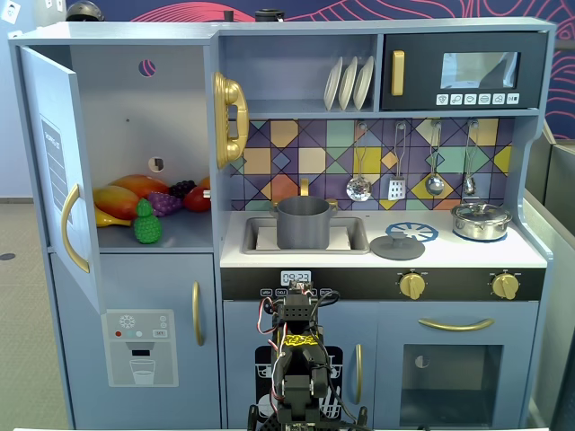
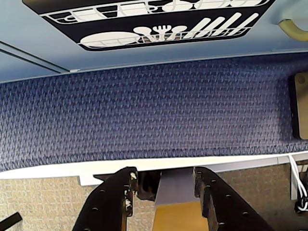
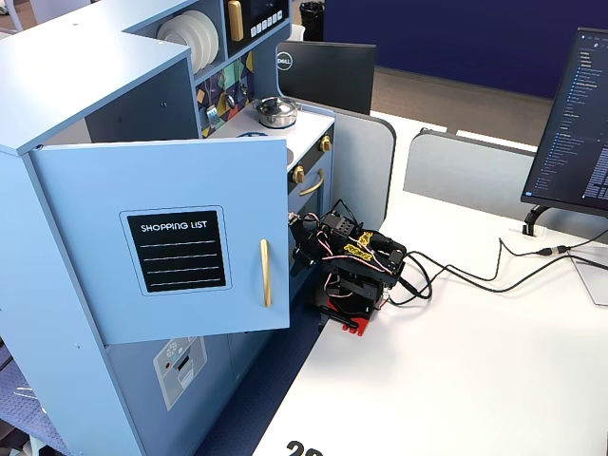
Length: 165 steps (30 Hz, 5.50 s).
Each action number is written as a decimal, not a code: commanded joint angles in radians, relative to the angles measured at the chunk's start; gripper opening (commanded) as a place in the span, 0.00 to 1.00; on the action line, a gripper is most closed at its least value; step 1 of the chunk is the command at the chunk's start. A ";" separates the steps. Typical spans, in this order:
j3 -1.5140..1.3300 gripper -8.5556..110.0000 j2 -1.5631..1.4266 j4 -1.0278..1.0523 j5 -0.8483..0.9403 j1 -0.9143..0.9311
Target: Pick up the green pineapple from the left cabinet and place it in the gray recipient
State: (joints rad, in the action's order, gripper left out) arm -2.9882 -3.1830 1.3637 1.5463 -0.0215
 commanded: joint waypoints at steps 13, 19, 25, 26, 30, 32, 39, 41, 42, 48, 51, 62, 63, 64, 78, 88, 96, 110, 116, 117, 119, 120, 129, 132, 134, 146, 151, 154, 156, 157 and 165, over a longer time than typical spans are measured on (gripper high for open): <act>-0.014 0.07 0.005 0.166 -0.018 -0.009; -0.014 0.07 0.006 -0.153 -0.120 -0.469; 0.021 0.15 0.109 -1.032 -0.018 -0.831; 0.069 0.17 0.153 -1.098 0.000 -0.857; 0.305 0.29 0.344 -1.223 0.058 -0.879; 0.420 0.30 0.445 -1.258 0.071 -0.885; 0.640 0.32 0.696 -1.407 0.025 -0.854; 0.683 0.34 0.752 -1.437 0.034 -0.842; 0.704 0.35 0.778 -1.447 0.041 -0.836; 0.761 0.37 0.894 -1.529 0.031 -0.804; 0.784 0.38 0.945 -1.557 0.028 -0.782; 0.973 0.38 1.143 -1.572 0.026 -0.742; 0.991 0.38 1.163 -1.568 0.031 -0.742; 1.009 0.38 1.183 -1.559 0.037 -0.744; 1.301 0.33 1.447 -1.551 0.075 -0.788; 1.308 0.07 1.344 -1.534 0.164 -0.857; 1.066 0.07 0.902 -1.578 0.212 -0.913; 0.831 0.07 0.322 -1.536 -0.017 -0.284; 0.920 0.07 0.397 -1.305 -0.107 -0.008; 0.951 0.07 0.434 -1.252 -0.091 0.018; 1.019 0.07 0.525 -1.203 -0.086 0.043; 1.062 0.07 0.575 -1.166 -0.069 0.052; 1.420 0.07 1.014 -0.930 0.018 0.089; 1.448 0.07 1.092 -0.953 0.000 0.089; 1.460 0.10 1.127 -0.977 -0.031 0.077; 1.445 0.32 1.065 -0.942 -0.087 0.069; 1.298 0.27 0.779 -0.667 -0.118 0.075; 1.144 0.19 0.561 -0.397 -0.097 0.055; 1.015 0.15 0.445 -0.250 -0.054 0.051; 0.954 0.13 0.400 -0.170 0.003 0.046; 0.459 0.07 0.302 -0.098 0.086 0.025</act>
State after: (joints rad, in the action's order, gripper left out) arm -2.3485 -2.8624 1.3162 1.6536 0.0307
